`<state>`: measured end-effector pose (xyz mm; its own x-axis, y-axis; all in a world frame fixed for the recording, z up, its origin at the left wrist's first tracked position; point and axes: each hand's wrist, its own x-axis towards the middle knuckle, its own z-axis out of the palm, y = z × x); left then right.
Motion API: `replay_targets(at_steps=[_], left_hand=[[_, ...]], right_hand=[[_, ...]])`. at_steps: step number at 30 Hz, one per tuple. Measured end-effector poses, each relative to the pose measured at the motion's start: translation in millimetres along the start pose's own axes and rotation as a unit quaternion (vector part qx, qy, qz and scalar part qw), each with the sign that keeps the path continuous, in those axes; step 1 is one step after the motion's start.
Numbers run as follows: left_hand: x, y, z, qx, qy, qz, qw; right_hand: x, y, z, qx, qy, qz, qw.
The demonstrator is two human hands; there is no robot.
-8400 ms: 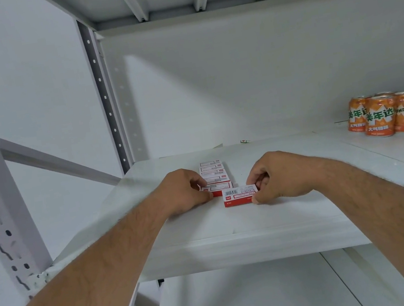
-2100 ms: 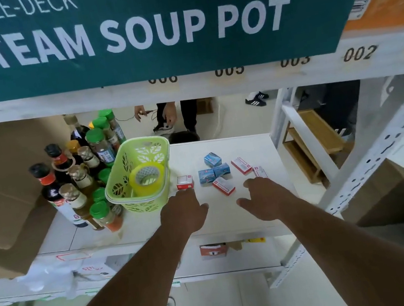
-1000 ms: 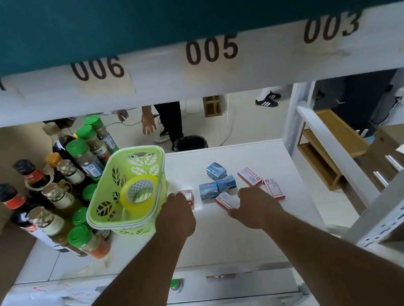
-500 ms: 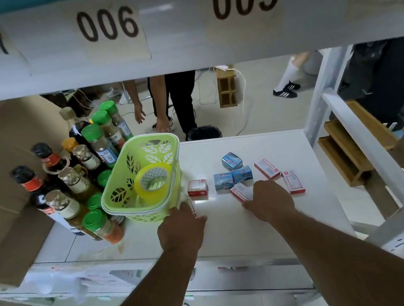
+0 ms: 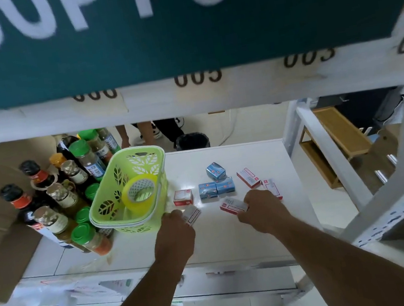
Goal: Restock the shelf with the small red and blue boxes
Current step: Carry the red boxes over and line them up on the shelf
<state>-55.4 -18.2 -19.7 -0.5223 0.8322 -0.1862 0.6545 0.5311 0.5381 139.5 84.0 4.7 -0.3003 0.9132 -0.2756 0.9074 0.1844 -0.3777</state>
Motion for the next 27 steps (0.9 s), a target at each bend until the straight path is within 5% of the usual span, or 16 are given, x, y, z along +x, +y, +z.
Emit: replay_targets(at_steps=[8, 17, 27], left_hand=[[-8, 29, -36, 0.017, -0.008, 0.171, 0.985], [-44, 56, -69, -0.002, -0.118, 0.297, 0.948], [-124, 144, -61, -0.024, -0.190, 0.452, 0.871]], right_hand=[[-48, 3, -33, 0.054, 0.035, -0.004, 0.998], [-148, 13, -65, 0.127, 0.128, 0.061, 0.982], [-290, 72, -107, 0.121, 0.199, 0.129, 0.964]])
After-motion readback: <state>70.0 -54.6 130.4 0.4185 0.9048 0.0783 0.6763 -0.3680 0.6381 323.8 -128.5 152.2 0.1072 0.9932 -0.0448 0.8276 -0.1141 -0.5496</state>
